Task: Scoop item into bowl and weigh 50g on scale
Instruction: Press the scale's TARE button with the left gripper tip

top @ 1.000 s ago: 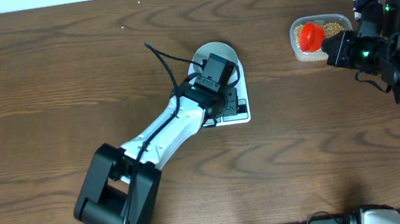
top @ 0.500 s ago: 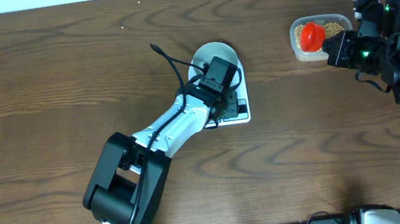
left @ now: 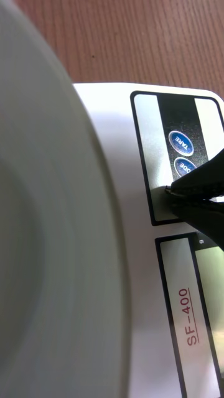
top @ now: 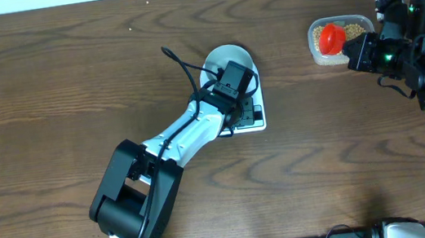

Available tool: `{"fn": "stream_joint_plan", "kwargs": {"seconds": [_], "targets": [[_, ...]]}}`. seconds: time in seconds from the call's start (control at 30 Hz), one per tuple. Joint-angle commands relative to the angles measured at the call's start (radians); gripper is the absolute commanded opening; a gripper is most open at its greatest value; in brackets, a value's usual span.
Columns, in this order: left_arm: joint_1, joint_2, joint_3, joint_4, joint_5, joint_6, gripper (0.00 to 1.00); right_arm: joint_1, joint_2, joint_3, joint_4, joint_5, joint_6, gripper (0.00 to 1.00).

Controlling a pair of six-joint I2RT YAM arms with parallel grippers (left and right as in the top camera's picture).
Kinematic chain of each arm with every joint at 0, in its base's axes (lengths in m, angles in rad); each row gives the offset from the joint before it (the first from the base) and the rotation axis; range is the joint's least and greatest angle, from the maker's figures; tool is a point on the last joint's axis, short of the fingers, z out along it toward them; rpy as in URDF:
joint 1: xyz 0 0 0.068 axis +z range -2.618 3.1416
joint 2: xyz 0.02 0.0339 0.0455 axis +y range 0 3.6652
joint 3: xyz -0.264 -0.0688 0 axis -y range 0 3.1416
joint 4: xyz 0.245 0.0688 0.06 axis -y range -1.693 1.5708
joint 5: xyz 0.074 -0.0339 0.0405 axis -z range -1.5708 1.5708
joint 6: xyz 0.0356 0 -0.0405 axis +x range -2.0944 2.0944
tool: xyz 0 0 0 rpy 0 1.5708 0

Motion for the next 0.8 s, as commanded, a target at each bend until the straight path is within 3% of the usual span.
{"fn": "stream_joint_plan", "kwargs": {"seconds": [0.0,0.77], "targets": [[-0.006,0.035,-0.006,-0.014,-0.032,-0.006,0.07,-0.005,-0.010,0.013,-0.001,0.008,-0.012,0.01],[-0.020,0.070,-0.006,-0.036,-0.043,-0.013,0.07,-0.005,-0.010,0.013,-0.001,0.008,-0.012,0.01]]}}
